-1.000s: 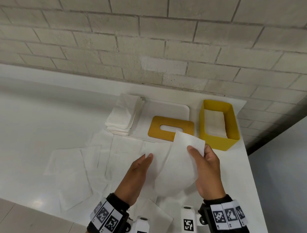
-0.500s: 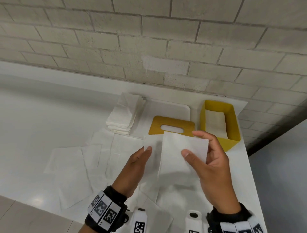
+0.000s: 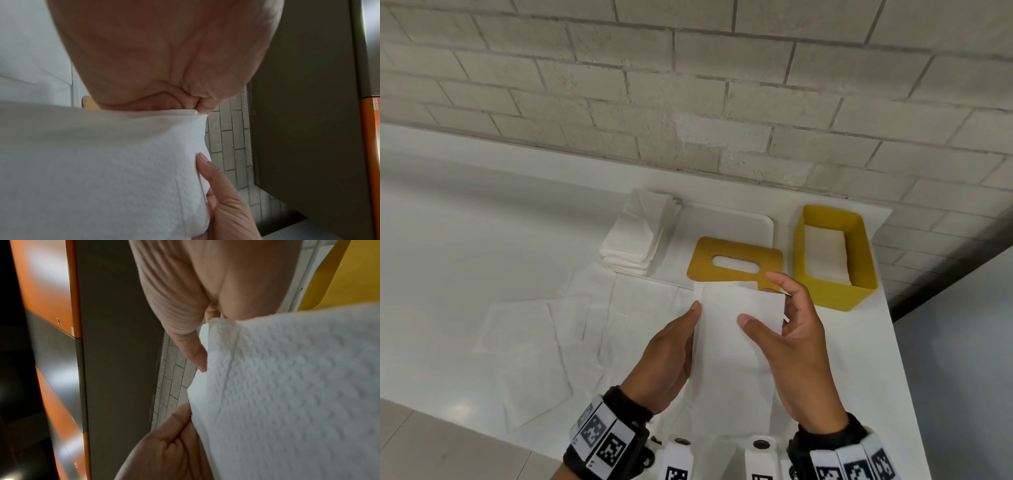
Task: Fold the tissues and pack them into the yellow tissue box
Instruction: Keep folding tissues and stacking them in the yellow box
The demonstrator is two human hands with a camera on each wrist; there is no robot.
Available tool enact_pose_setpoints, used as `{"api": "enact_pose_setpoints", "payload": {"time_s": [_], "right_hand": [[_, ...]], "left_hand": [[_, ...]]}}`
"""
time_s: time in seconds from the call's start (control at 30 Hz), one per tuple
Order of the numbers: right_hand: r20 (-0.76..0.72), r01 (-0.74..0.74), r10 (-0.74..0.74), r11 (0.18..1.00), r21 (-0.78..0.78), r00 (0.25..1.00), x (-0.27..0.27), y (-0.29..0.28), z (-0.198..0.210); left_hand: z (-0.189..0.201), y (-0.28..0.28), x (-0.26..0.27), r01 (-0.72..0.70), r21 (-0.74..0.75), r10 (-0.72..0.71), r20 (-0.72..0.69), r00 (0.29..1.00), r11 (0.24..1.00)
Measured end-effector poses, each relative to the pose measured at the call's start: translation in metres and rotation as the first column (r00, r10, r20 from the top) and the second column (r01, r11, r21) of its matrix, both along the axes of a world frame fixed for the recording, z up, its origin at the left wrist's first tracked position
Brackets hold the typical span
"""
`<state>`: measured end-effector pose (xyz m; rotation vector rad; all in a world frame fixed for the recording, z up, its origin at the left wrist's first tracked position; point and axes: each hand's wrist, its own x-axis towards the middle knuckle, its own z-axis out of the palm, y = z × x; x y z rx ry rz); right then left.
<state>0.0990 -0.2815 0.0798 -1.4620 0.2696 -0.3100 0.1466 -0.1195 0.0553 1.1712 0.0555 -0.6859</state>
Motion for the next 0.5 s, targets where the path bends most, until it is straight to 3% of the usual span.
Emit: {"api": "enact_pose_setpoints", "payload": {"time_s": [0.5], "right_hand": [[-0.046, -0.049, 0.047, 0.998, -0.049, 0.998, 0.002, -0.0031, -0.0059]], "left_hand": [[-0.0036, 0.006, 0.0013, 0.101, 0.146, -0.115, 0.092, 0.989, 0.984]]}}
